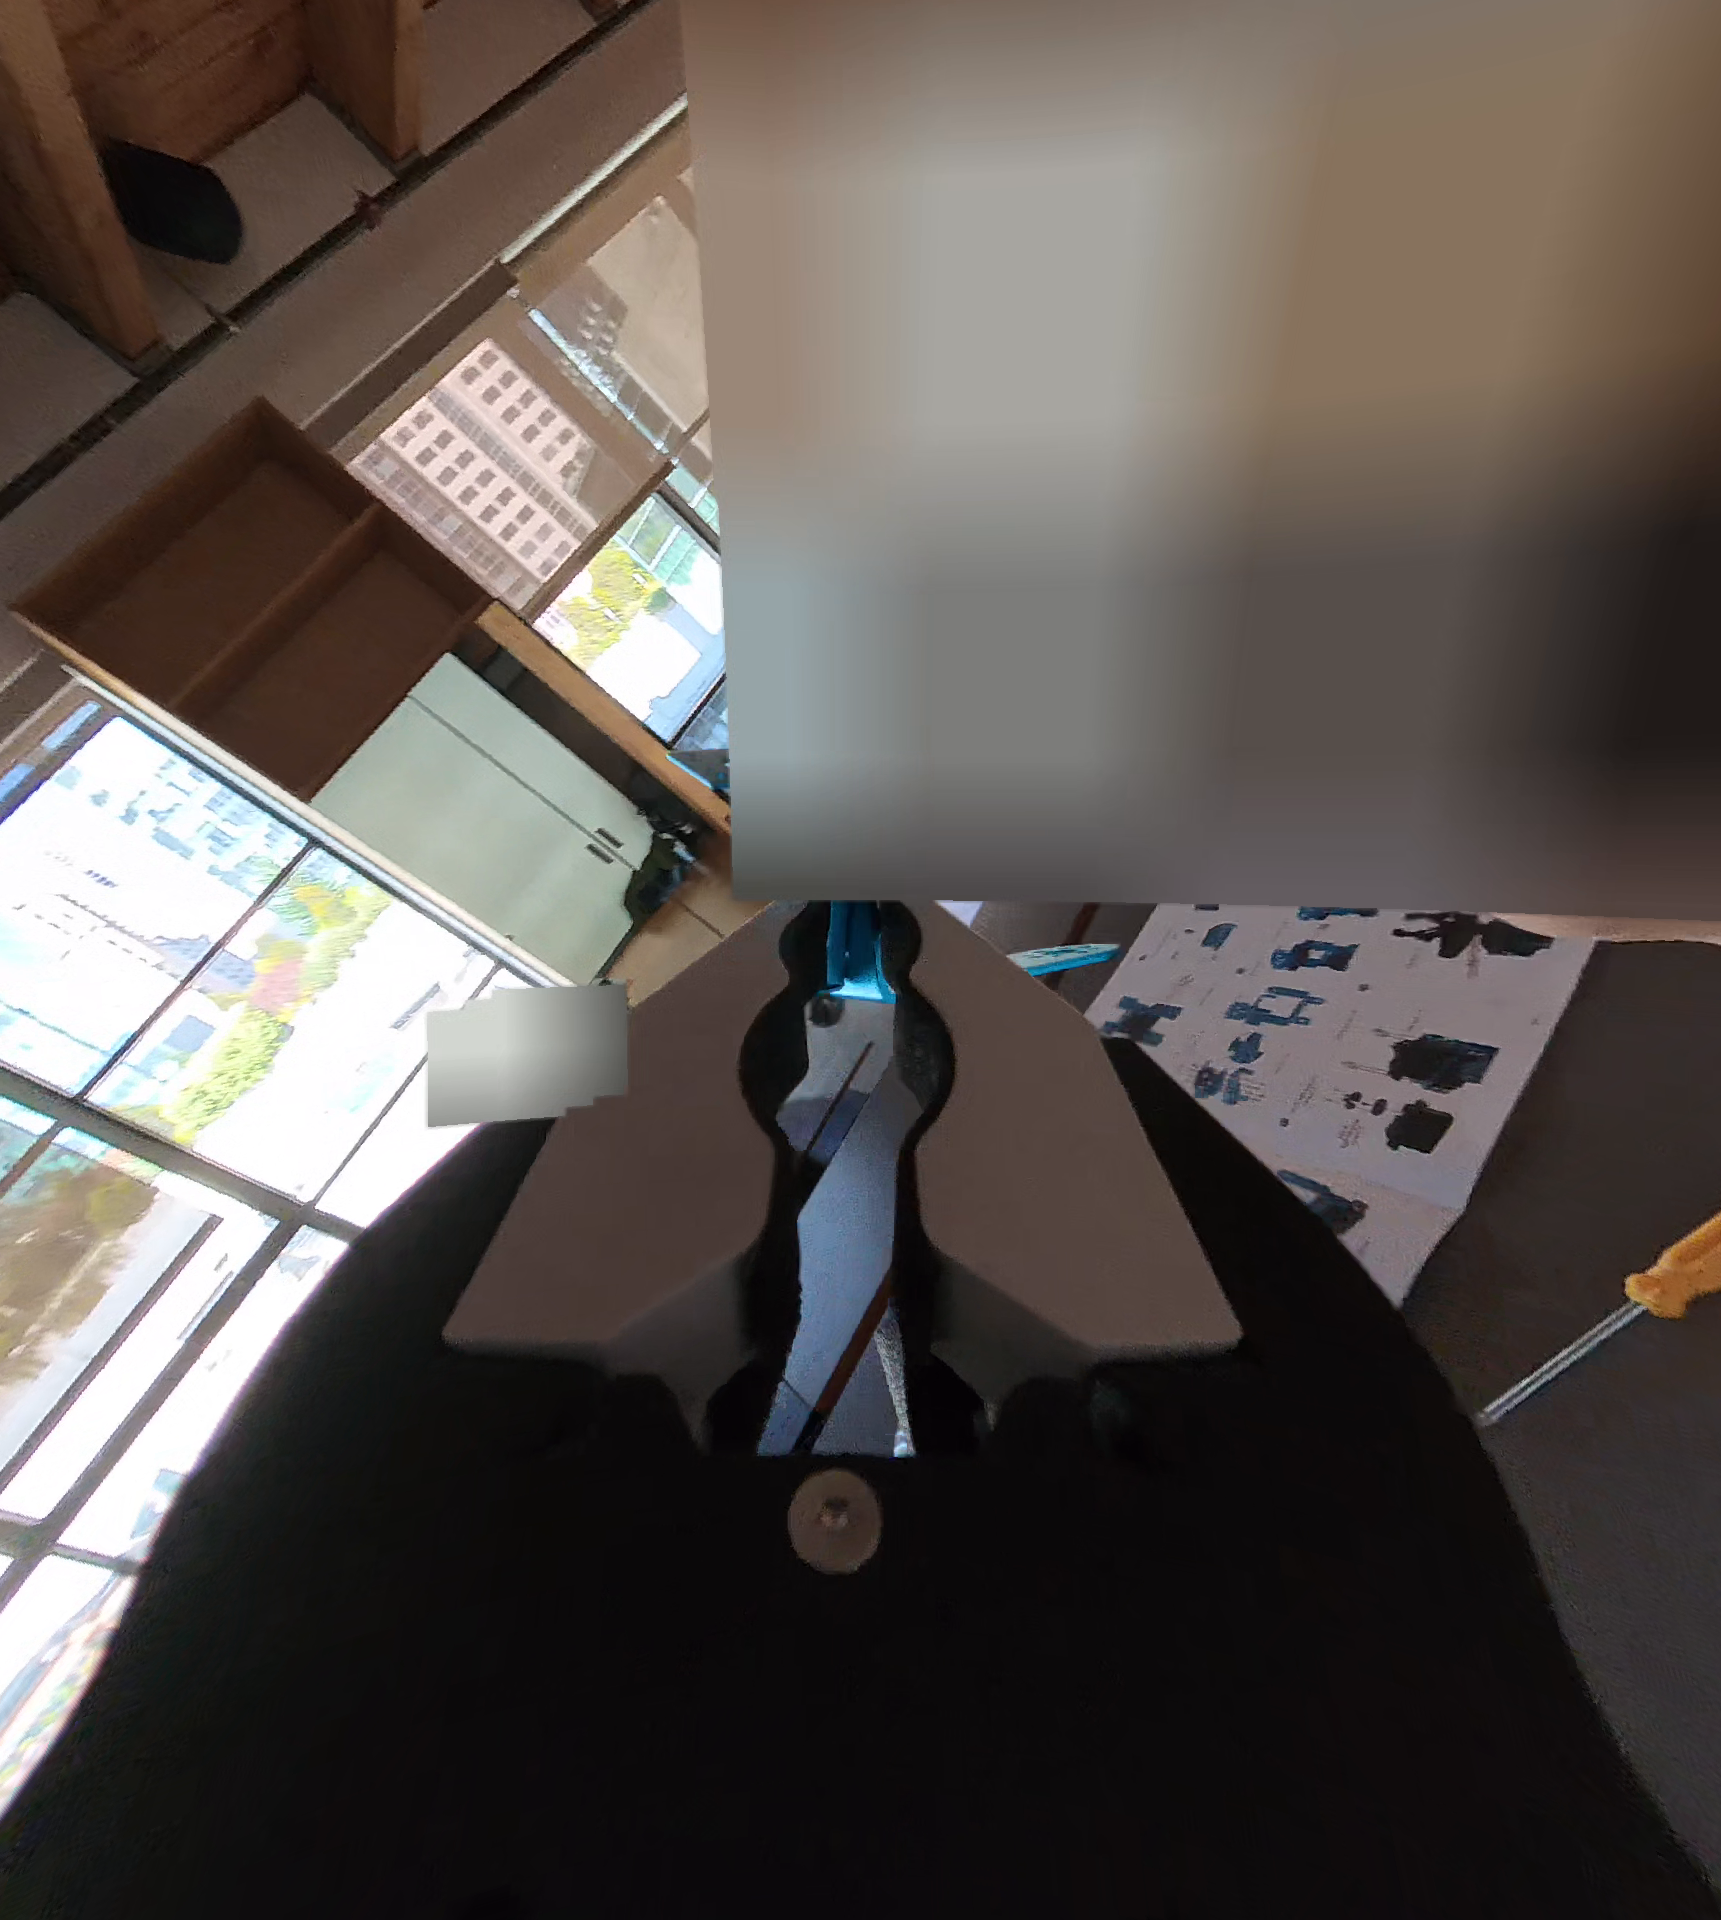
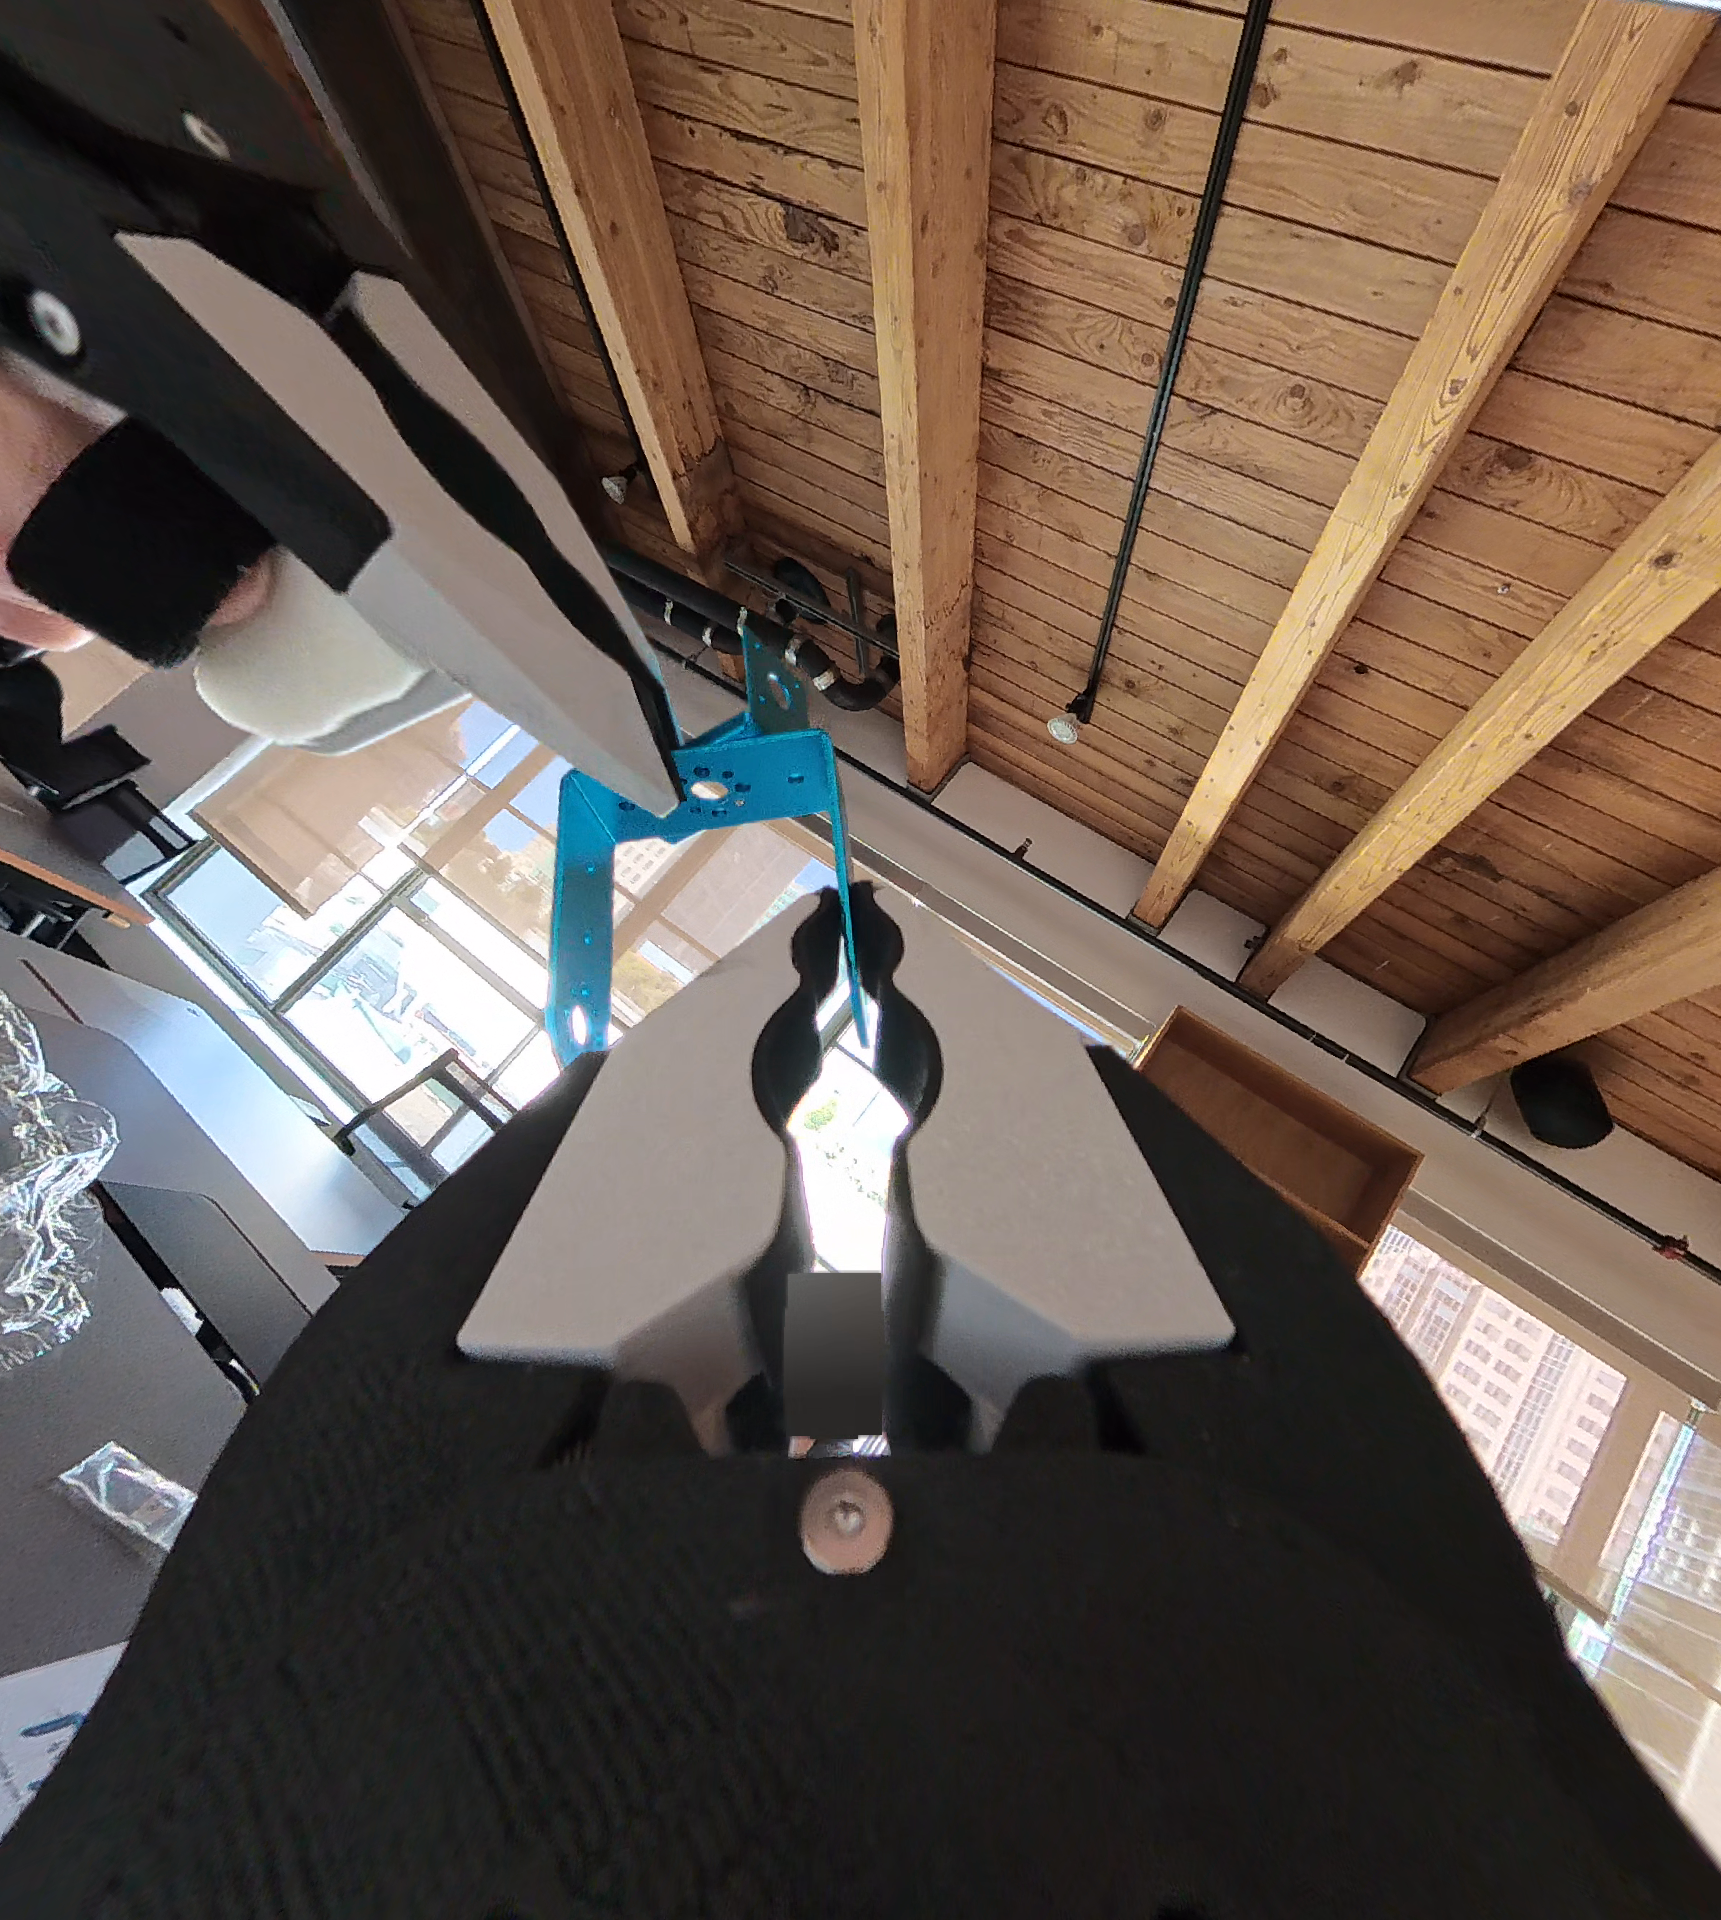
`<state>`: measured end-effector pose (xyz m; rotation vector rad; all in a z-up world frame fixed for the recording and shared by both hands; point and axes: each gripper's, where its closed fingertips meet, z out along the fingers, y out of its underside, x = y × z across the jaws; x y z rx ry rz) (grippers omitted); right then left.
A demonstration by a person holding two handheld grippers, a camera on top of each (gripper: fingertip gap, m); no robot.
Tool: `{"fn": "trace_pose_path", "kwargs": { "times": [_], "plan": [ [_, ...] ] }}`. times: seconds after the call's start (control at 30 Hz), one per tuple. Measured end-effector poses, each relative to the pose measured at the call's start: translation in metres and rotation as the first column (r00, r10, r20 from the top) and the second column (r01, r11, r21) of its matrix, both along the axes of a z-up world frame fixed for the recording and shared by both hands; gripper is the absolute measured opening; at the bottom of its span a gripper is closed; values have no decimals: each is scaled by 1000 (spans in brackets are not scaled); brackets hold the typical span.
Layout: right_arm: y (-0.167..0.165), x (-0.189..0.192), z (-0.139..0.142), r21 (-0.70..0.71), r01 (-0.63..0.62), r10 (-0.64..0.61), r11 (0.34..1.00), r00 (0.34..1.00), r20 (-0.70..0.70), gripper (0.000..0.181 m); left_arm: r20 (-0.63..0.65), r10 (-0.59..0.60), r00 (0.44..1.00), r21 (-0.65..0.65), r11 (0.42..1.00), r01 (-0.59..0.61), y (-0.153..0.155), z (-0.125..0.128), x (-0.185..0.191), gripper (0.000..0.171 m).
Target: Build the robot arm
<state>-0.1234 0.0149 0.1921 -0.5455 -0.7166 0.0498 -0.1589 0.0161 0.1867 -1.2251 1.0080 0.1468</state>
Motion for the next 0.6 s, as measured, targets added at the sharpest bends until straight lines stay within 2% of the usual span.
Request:
{"fn": "trace_pose_path", "kwargs": {
  "times": [0.13, 0.27, 0.37, 0.47, 0.6],
  "plan": [
    [7, -3, -3, -30, 26, -26, 999, 1000, -7, 0, 14, 106, 994, 45, 993, -106, 8, -1, -4, 6],
    [9, -7, -6, -20, 78, -78, 997, 997, 17, 0, -37, 195, 980, 62, 979, -192, 13, -4, -9, 4],
    [6, -12, -9, 17, 94, -94, 995, 994, 60, 0, -90, 196, 977, 45, 980, -192, 14, -9, -10, 5],
    [3, -15, -13, 68, 111, -118, 991, 988, 97, 1, -118, 164, 979, -33, 985, -169, 10, -15, -12, 7],
    [-3, -18, -14, 97, 90, -99, 991, 991, 90, 0, -128, 129, 983, -97, 985, -142, 4, -16, -14, 8]
  ]
}}
